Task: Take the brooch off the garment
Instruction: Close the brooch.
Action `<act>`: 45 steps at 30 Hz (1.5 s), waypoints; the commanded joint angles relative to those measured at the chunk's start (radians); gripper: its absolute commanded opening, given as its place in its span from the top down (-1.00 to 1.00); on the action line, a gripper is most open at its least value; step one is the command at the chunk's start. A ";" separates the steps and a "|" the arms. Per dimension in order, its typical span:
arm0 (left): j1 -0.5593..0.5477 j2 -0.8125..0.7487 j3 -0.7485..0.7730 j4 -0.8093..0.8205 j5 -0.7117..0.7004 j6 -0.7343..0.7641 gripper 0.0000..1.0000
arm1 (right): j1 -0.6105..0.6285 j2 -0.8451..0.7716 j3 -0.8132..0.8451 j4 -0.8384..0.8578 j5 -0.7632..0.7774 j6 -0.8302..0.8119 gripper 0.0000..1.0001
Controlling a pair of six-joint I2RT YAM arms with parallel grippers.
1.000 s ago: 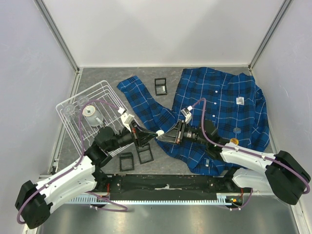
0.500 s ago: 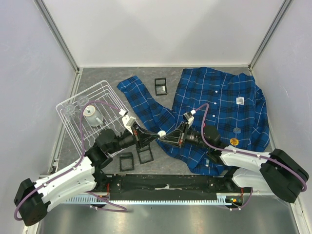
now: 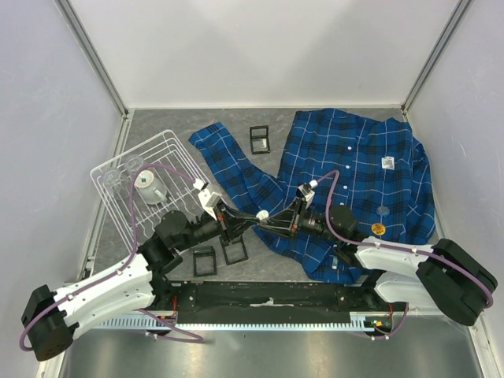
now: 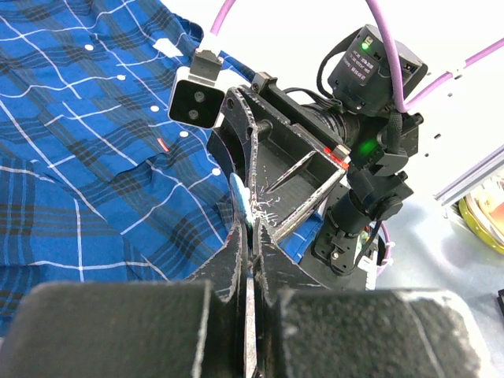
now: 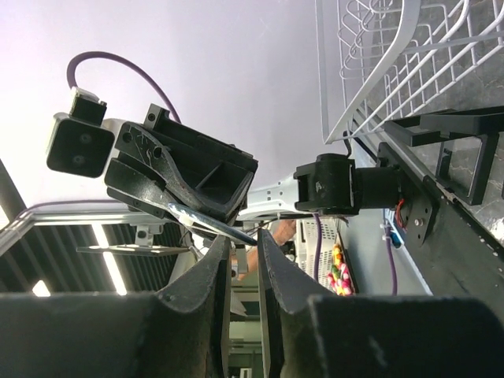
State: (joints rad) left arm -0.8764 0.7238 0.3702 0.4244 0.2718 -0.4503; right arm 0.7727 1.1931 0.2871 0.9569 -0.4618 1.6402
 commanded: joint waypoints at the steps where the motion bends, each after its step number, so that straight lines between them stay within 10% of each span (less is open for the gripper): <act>1: -0.071 -0.023 0.038 0.037 0.170 0.042 0.96 | -0.035 0.016 -0.005 0.063 0.201 0.095 0.70; 16: -0.116 0.002 0.091 -0.078 0.224 0.124 0.96 | -0.046 0.077 0.041 0.062 0.103 0.112 0.68; 28: -0.111 -0.037 0.154 -0.202 -0.105 -0.073 0.96 | -0.052 -0.249 0.231 -0.779 -0.040 -0.790 -0.34; 45: -0.023 0.077 0.116 -0.004 0.167 -0.266 0.96 | -0.067 -0.412 0.337 -0.863 -0.245 -1.077 0.07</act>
State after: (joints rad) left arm -0.9165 0.7818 0.4976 0.2970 0.3489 -0.6243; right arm 0.7094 0.8043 0.5694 0.0727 -0.6334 0.6193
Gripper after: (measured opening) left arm 0.031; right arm 0.486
